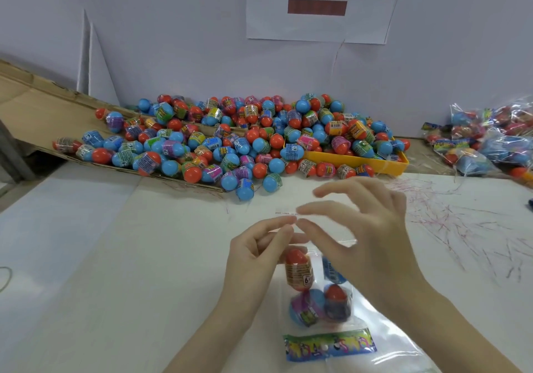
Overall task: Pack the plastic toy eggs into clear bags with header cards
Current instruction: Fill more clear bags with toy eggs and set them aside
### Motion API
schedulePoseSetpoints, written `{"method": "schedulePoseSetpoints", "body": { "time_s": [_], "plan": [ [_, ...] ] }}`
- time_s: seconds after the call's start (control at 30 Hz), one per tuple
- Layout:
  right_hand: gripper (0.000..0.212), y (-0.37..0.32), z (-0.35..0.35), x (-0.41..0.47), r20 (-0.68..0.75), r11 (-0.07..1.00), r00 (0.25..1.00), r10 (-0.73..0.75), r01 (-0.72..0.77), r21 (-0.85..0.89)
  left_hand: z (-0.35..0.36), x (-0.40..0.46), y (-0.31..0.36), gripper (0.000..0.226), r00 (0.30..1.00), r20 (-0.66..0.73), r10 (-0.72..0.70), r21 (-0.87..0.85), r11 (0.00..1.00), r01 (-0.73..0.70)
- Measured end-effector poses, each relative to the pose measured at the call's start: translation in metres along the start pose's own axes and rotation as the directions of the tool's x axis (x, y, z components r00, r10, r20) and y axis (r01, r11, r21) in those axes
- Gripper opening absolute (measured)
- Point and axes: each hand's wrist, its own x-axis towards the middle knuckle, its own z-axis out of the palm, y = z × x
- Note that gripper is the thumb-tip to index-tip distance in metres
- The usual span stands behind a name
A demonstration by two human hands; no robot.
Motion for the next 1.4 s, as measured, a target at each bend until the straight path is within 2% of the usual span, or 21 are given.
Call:
{"method": "schedulePoseSetpoints", "body": {
  "time_s": [0.1, 0.2, 0.37, 0.5, 0.7, 0.77, 0.93, 1.07, 1.17, 1.3, 1.4],
  "plan": [
    [0.017, -0.005, 0.007, 0.007, 0.033, 0.978, 0.992, -0.12, 0.124, -0.166, 0.001, -0.001, 0.0, 0.02, 0.999, -0.001, 0.05, 0.011, 0.999, -0.05],
    [0.007, -0.005, 0.008, 0.012, 0.084, 0.94, 0.973, -0.213, 0.228, -0.253, 0.0, -0.001, 0.0, 0.023, 0.997, 0.004, 0.082, 0.033, 0.996, -0.082],
    [0.003, -0.006, 0.0, 0.02, 0.242, 0.906, 0.926, -0.289, 0.346, -0.245, -0.002, -0.002, -0.006, 0.023, 0.974, -0.004, 0.226, 0.231, 0.948, -0.219],
    [0.008, -0.004, -0.003, 0.026, 0.378, 0.835, 0.851, -0.363, 0.478, -0.274, -0.001, -0.004, -0.007, 0.017, 0.95, 0.021, 0.31, 0.338, 0.892, -0.299],
    [0.019, -0.006, -0.003, 0.03, 0.378, 0.721, 0.792, -0.479, 0.601, -0.346, -0.002, -0.004, -0.01, 0.018, 0.943, 0.044, 0.331, 0.359, 0.875, -0.324],
    [0.02, -0.006, -0.004, 0.031, 0.363, 0.696, 0.786, -0.5, 0.614, -0.373, -0.002, -0.004, -0.011, 0.018, 0.944, 0.04, 0.328, 0.359, 0.877, -0.32],
    [0.024, -0.007, 0.0, 0.031, 0.272, 0.714, 0.833, -0.482, 0.553, -0.429, -0.001, -0.005, -0.009, 0.026, 0.941, 0.044, 0.336, 0.336, 0.882, -0.33],
    [0.02, -0.003, -0.002, 0.03, 0.35, 0.756, 0.843, -0.409, 0.527, -0.388, -0.001, -0.004, -0.009, 0.029, 0.945, 0.024, 0.325, 0.357, 0.881, -0.312],
    [0.034, -0.002, -0.005, 0.029, 0.393, 0.819, 0.846, -0.359, 0.488, -0.301, -0.002, -0.004, -0.011, 0.02, 0.944, 0.036, 0.327, 0.378, 0.87, -0.316],
    [0.016, 0.001, -0.005, 0.032, 0.413, 0.812, 0.814, -0.409, 0.531, -0.241, -0.001, -0.005, -0.012, 0.021, 0.945, 0.074, 0.318, 0.4, 0.859, -0.321],
    [0.012, 0.001, -0.006, 0.035, 0.433, 0.787, 0.796, -0.423, 0.56, -0.26, 0.0, -0.005, -0.011, 0.022, 0.941, 0.069, 0.332, 0.383, 0.862, -0.332]
  ]
}}
